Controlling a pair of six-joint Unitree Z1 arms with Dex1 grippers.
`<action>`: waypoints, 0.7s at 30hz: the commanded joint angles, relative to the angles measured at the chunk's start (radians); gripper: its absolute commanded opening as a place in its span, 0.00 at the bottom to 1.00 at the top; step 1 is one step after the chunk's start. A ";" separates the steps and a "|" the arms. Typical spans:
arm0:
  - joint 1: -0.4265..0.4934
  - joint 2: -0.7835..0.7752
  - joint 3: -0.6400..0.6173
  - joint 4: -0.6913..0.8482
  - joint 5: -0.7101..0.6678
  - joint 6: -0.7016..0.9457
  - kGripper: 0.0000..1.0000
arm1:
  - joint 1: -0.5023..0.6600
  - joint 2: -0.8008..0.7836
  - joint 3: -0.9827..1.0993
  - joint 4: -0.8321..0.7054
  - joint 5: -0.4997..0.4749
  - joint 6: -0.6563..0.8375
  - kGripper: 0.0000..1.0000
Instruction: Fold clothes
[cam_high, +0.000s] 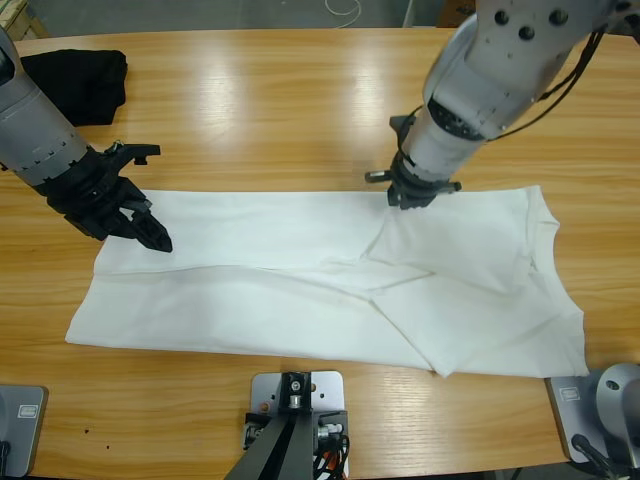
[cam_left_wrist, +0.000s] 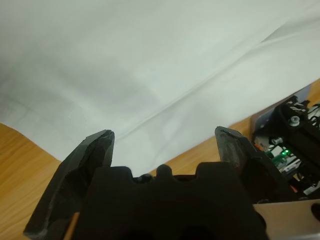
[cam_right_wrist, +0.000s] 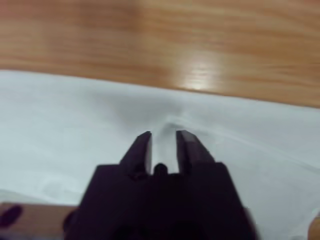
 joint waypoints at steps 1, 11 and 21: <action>-0.015 0.039 0.041 -0.016 -0.016 -0.009 0.79 | 0.032 0.097 -0.037 0.048 -0.026 0.037 0.79; -0.015 0.039 0.045 -0.024 -0.017 -0.009 0.79 | 0.034 0.095 -0.031 0.045 -0.026 0.049 0.46; -0.015 0.038 0.051 -0.024 -0.016 -0.005 0.79 | 0.034 0.103 -0.020 0.044 -0.033 0.043 0.20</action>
